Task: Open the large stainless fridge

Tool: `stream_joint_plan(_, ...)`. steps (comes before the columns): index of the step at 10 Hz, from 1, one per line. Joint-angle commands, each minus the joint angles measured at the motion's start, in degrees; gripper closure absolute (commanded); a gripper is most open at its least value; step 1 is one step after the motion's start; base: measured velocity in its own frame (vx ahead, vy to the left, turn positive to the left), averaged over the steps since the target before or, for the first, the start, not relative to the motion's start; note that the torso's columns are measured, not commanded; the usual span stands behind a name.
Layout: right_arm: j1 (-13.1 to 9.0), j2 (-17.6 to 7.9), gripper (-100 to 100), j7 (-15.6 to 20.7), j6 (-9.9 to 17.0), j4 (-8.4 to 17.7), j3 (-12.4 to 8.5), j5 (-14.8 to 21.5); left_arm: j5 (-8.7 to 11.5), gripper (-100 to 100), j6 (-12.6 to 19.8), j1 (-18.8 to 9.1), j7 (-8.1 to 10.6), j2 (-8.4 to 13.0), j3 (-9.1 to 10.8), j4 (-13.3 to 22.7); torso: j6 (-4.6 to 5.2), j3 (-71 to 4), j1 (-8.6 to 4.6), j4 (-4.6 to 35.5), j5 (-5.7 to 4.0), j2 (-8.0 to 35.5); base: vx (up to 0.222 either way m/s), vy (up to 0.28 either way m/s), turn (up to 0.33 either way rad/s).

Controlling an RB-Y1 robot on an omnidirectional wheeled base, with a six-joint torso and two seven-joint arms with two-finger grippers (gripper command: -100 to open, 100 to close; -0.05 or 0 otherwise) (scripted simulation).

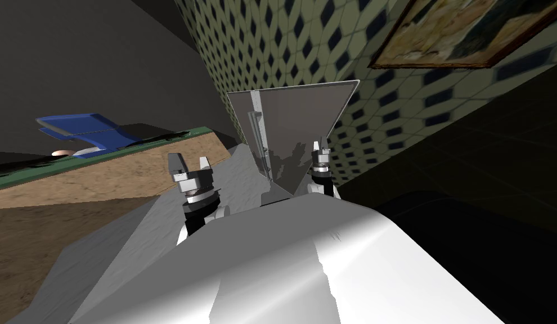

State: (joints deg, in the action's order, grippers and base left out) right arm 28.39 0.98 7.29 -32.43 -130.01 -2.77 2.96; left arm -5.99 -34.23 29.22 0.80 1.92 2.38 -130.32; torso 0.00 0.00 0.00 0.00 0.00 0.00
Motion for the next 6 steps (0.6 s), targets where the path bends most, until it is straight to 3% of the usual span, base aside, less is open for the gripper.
stream_joint_plan(1,0.0,0.0,0,0.0,0.0,0.0,0.0,0.0,0.0,0,0.0,0.0,0.00,0.0,0.00,0.0,0.00,-4.7,0.00,2.3,0.00,2.3,0.000,0.000,0.000)
stream_joint_plan(6,0.0,0.0,0,0.0,0.0,0.0,0.0,0.0,0.0,0,0.0,0.0,0.00,0.0,0.00,0.0,0.00,-45.4,0.00,22.7,0.00,22.7,0.000,0.000,0.000)
